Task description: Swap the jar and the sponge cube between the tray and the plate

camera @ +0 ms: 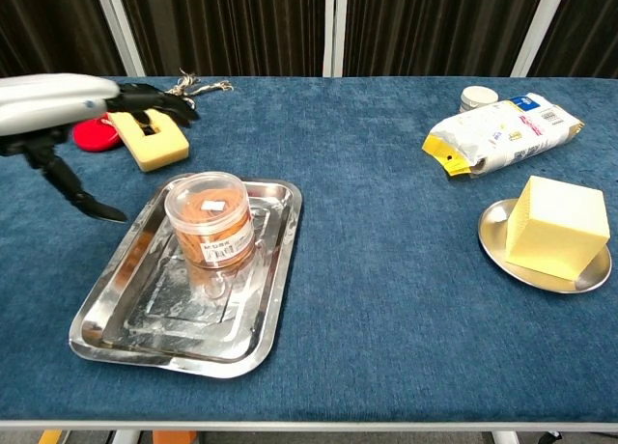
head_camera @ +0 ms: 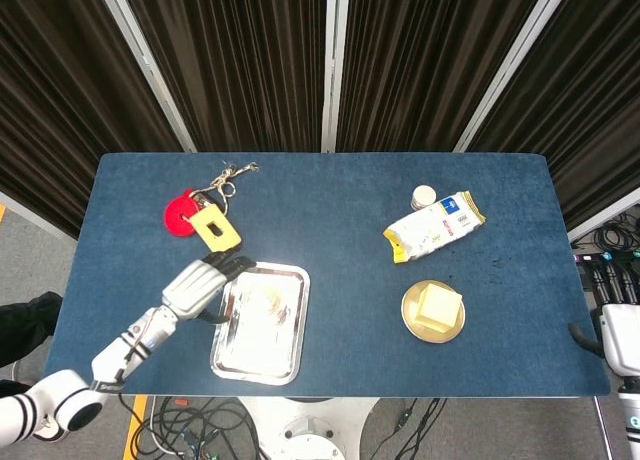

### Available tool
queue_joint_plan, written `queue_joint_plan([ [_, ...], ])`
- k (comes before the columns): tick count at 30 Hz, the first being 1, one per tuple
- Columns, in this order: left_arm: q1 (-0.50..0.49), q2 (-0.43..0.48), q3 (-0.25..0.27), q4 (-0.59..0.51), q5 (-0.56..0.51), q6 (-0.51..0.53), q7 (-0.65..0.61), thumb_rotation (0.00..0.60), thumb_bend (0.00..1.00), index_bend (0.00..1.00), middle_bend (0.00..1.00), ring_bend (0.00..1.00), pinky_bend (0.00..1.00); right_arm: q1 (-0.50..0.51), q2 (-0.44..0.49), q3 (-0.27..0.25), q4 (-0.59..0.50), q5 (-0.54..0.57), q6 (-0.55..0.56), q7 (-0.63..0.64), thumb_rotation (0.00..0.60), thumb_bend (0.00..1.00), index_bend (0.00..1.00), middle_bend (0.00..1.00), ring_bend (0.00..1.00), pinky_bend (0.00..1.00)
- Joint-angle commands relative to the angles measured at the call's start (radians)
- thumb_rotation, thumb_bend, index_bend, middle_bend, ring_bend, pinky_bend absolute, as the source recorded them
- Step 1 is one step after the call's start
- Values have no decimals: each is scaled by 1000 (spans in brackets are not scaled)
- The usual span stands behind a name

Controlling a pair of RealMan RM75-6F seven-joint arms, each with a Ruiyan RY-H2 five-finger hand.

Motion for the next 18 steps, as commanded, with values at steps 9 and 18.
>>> queue_joint_plan([
  [9,-99,-44,32,7,45,-63,-51,600,0,88,89,28,174,-9,1,3,23,16,2,27,600,146,0,0,0,0],
  [18,-149,-77,44,52,27,-106,-53,600,0,89,89,28,174,-13,1,2,32,21,1,36,600,149,0,0,0,0],
])
